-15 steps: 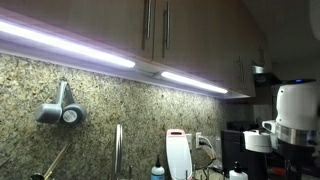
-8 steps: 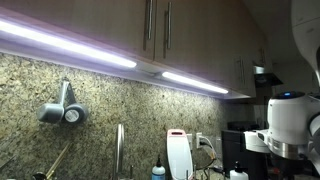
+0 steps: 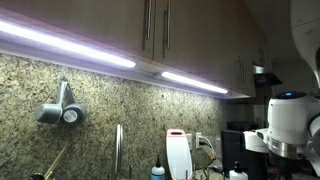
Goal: Put the right bottle into the sink
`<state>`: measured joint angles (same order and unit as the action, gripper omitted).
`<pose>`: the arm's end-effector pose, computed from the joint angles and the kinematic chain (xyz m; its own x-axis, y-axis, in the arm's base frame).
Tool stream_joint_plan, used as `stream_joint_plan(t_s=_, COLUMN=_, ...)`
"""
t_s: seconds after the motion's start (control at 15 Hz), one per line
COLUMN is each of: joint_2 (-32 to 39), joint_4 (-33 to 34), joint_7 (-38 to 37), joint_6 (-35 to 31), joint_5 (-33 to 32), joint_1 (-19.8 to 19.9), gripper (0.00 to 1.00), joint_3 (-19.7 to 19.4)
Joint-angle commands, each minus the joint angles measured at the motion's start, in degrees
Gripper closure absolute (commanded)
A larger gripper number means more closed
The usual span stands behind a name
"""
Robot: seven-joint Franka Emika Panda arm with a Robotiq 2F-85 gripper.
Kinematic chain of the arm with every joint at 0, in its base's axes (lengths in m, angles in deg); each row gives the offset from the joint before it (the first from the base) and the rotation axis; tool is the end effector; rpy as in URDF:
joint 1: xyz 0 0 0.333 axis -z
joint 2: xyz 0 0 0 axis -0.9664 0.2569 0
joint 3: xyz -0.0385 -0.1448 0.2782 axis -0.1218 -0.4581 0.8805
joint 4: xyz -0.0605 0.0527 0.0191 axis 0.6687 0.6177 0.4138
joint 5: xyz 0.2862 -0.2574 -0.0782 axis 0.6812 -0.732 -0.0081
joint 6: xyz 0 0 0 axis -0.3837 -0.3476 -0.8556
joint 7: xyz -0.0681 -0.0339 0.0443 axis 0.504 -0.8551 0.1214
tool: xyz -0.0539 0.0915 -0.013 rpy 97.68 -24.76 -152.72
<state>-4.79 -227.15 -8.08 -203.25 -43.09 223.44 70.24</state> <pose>0.4055 -0.1567 0.1458 0.9834 -0.0113 0.1808 -0.0862 -0.9069 0.4124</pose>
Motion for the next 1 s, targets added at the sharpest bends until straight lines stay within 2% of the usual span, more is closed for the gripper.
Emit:
stream_joint_plan(t_s=0.0, joint_2=-5.2, joint_4=0.4, joint_7=-1.9, joint_6=-7.8, joint_5=3.6, joint_1=-3.1, gripper=0.0, joint_3=-2.1)
stream_joint_plan(t_s=0.2, joint_2=-8.8, joint_4=0.4, joint_7=-3.9, joint_6=-13.6, joint_5=6.7, joint_1=-4.6, gripper=0.0, joint_3=-2.8)
stream_joint_plan(t_s=0.27, joint_2=-7.8, joint_4=2.1, joint_7=-4.4, joint_6=-10.0, joint_5=7.9, joint_1=-7.2, gripper=0.0, joint_3=-4.4)
stream_joint_plan(t_s=0.6, joint_2=-10.9, joint_4=4.2, joint_7=-7.0, joint_6=-9.6, joint_5=11.1, joint_1=-12.0, gripper=0.0, joint_3=-7.1)
stream_joint_plan(t_s=0.67, joint_2=-10.9, joint_4=4.1, joint_7=-7.0, joint_6=-9.6, joint_5=11.2, joint_1=-12.4, gripper=0.0, joint_3=-7.2)
stream_joint_plan(t_s=0.73, joint_2=-9.0, joint_4=3.5, joint_7=-6.1, joint_6=-9.6, joint_5=9.4, joint_1=-11.0, gripper=0.0, joint_3=-6.5)
stream_joint_plan(t_s=0.93, joint_2=-9.7, joint_4=3.7, joint_7=-6.8, joint_6=-9.6, joint_5=9.7, joint_1=-11.9, gripper=0.0, joint_3=-6.7)
